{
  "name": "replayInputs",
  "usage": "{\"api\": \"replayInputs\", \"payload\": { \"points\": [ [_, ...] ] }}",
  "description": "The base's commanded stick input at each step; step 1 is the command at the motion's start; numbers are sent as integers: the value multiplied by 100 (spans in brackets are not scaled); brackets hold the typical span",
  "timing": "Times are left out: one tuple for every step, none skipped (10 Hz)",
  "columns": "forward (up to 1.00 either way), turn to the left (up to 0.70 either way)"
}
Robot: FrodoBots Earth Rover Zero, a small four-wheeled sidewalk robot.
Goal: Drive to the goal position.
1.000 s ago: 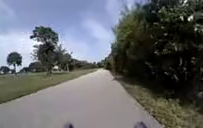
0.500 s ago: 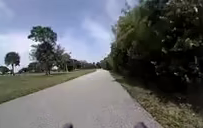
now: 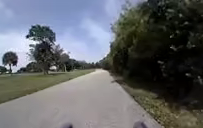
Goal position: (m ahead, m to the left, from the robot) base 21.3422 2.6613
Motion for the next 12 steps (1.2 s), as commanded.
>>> {"api": "replayInputs", "payload": {
  "points": [
    [70,0],
    [70,0],
    [70,0],
    [70,0],
    [70,0],
    [70,0],
    [70,0],
    [70,0],
    [70,0],
    [70,0],
    [70,0],
    [70,0]
  ]
}}
